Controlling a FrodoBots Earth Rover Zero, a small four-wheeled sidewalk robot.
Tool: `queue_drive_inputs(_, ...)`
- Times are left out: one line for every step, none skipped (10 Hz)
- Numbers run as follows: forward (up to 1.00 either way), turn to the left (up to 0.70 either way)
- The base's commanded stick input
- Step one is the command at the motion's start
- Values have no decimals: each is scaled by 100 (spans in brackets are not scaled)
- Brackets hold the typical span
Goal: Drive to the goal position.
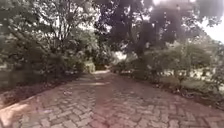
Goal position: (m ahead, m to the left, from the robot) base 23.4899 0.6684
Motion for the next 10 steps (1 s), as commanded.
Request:
queue_drive_inputs(70, 0)
queue_drive_inputs(70, 0)
queue_drive_inputs(70, 0)
queue_drive_inputs(70, 0)
queue_drive_inputs(70, 0)
queue_drive_inputs(70, 0)
queue_drive_inputs(70, 0)
queue_drive_inputs(70, 0)
queue_drive_inputs(70, 0)
queue_drive_inputs(70, 0)
